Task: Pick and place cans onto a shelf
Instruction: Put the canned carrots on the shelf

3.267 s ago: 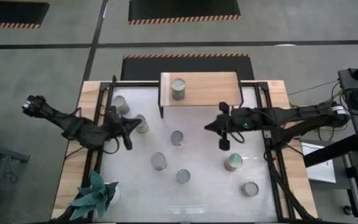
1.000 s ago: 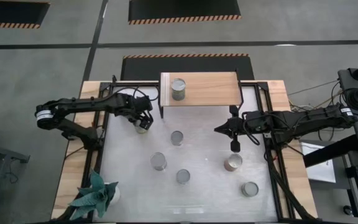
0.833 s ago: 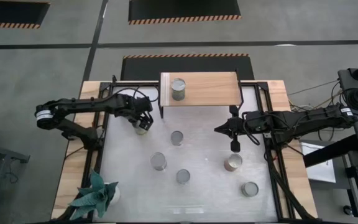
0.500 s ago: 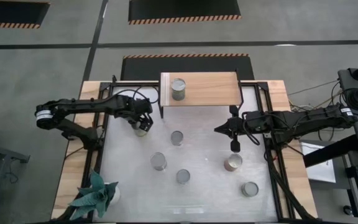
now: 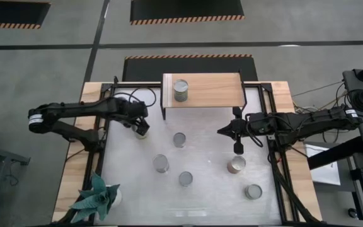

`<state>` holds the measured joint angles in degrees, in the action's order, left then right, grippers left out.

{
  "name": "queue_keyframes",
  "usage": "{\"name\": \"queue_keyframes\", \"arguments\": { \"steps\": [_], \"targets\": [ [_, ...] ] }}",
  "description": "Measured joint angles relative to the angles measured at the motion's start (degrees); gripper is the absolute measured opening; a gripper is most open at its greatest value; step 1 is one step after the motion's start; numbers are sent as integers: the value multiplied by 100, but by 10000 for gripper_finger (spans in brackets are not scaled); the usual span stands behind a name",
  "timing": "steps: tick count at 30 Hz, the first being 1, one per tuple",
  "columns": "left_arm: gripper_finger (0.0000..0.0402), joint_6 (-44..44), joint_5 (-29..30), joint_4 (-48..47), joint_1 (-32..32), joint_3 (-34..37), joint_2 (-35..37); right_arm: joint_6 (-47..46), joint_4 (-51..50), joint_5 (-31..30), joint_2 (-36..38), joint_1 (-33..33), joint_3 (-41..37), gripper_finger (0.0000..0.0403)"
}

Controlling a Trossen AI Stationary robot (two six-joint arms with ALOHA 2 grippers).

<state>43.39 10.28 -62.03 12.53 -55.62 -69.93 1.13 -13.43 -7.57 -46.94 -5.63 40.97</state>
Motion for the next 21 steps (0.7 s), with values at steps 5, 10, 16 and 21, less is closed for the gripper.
{"name": "queue_keyframes", "arguments": {
  "steps": [5, 10, 16, 21],
  "targets": [
    [341, 91, 120, 261, -18, 182, 178, -5, 0, 0, 0, 0, 0, 9],
    [341, 215, 116, 262, -20, 344, 193, -11, 0, 0, 0, 0, 0, 9],
    [341, 173, 116, 300, -19, 344, 260, 1, -2, 0, 0, 0, 0, 9],
    [345, 218, 116, 300, -20, 344, 276, 23, -1, 0, 0, 0, 0, 9]
  ]
}}
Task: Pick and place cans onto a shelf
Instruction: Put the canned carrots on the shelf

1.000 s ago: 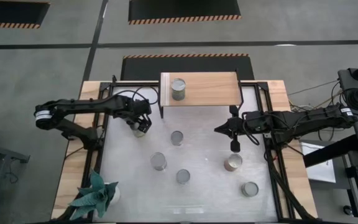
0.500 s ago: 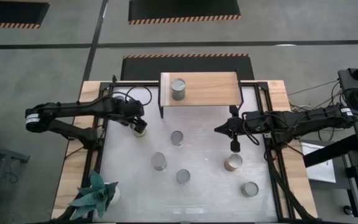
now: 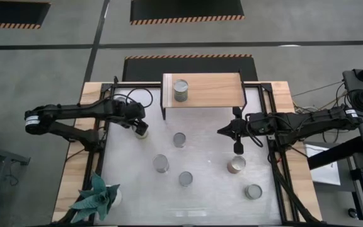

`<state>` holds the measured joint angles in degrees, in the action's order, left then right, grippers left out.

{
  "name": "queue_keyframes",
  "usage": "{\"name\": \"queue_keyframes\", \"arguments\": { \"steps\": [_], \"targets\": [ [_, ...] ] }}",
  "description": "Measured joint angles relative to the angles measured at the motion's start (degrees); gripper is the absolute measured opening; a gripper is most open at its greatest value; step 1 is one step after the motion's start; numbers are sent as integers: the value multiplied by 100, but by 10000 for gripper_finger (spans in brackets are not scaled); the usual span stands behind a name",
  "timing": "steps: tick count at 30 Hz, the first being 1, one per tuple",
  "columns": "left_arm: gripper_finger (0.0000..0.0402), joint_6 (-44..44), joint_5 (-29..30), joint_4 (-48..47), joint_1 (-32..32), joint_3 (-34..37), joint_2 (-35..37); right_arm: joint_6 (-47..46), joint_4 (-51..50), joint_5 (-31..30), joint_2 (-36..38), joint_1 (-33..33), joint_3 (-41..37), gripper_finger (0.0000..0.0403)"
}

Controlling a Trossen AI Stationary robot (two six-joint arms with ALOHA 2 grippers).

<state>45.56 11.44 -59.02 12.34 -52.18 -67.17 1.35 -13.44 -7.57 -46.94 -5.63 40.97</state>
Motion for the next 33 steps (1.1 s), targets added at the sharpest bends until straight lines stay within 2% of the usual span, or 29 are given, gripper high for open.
{"name": "queue_keyframes", "arguments": {
  "steps": [9, 18, 29, 33],
  "targets": [
    [397, 47, -52, 9, -15, 26, -7, -25, 1, 0, 0, 0, 0, 9],
    [383, 104, 4, 238, -83, 108, -58, 2, -6, 0, 0, 2, -11, 9],
    [381, 264, 153, 763, -109, 581, -82, 14, -4, 1, -2, 2, -13, 9],
    [365, 368, 153, 820, -116, 661, -84, 30, -2, 0, -2, 1, -13, 9]
  ]
}}
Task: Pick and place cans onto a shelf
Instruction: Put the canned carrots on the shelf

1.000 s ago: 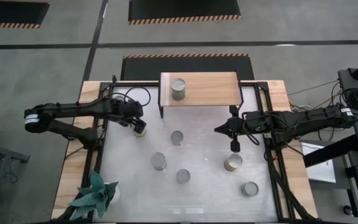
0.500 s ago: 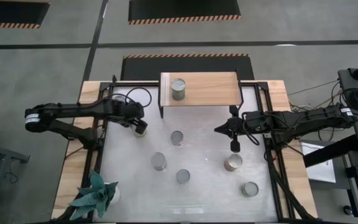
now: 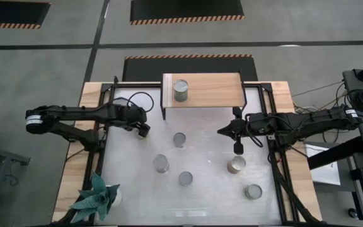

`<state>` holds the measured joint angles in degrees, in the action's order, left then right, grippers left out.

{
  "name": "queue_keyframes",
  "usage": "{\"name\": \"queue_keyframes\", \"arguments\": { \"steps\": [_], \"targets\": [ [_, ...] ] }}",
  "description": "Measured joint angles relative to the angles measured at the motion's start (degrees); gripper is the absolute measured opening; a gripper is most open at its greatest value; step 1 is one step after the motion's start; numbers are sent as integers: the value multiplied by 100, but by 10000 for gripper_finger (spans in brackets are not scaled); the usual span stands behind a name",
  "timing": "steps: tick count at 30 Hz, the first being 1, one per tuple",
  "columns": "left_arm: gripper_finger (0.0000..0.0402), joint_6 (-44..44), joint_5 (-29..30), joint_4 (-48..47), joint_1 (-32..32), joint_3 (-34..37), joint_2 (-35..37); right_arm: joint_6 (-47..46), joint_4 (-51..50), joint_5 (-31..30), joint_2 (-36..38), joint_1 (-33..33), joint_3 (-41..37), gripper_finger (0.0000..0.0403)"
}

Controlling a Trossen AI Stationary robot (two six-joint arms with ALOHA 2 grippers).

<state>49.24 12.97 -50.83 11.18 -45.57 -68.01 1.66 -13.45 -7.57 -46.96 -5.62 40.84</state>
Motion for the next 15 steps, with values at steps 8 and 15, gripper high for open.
{"name": "queue_keyframes", "arguments": {
  "steps": [8, 15],
  "targets": [
    [309, 145, 0, 11, 0, 25, -2, 67, 44, 0, 2, 1, -2, 9],
    [309, 181, -36, -224, -123, -290, 0, 72, 44, 0, 2, 0, -2, 9]
  ]
}}
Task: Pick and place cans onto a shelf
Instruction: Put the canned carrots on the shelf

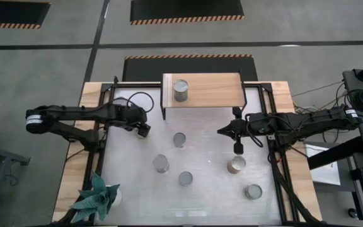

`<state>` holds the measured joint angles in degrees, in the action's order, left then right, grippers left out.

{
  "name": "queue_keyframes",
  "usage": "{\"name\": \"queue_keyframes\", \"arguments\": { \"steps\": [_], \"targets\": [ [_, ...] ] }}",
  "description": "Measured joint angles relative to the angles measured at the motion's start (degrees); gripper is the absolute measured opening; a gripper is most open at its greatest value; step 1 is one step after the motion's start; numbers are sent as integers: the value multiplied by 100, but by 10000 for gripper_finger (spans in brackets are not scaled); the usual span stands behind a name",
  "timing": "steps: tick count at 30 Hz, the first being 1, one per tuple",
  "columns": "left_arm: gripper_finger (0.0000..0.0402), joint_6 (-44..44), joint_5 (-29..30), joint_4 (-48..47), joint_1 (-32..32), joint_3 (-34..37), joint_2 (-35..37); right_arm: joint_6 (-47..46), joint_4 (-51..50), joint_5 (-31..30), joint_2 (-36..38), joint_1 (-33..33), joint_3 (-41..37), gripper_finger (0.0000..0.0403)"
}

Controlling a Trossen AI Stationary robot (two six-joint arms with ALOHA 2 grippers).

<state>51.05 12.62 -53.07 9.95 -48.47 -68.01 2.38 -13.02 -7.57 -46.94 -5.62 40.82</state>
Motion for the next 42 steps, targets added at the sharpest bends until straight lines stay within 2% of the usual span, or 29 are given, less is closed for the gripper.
{"name": "queue_keyframes", "arguments": {
  "steps": [3, 7, 12, 18, 29, 37, 42],
  "targets": [
    [313, 12, 3, -675, -140, -639, -5, -29, -7, 0, 0, 1, 0, 9],
    [312, -4, 74, -1489, -215, -1872, -47, -25, -7, 0, 0, 1, -2, 9],
    [312, -397, 609, -2134, -68, -3410, -236, 10, -7, 0, 0, 1, -2, 9],
    [312, -1423, 1344, -1996, 278, -4952, -744, 24, 0, -2, 0, 1, -2, 9],
    [313, -3429, 1386, -2009, 1177, -7380, -2413, -2, -20, -2, 0, 1, -2, 9],
    [313, -3812, 1365, -2158, 1685, -8594, -3461, -33, -52, 0, 0, 1, -2, 9],
    [313, -3858, 893, -2068, 1820, -8551, -3760, -42, -57, 0, 0, 1, -36, 9]
  ]
}}
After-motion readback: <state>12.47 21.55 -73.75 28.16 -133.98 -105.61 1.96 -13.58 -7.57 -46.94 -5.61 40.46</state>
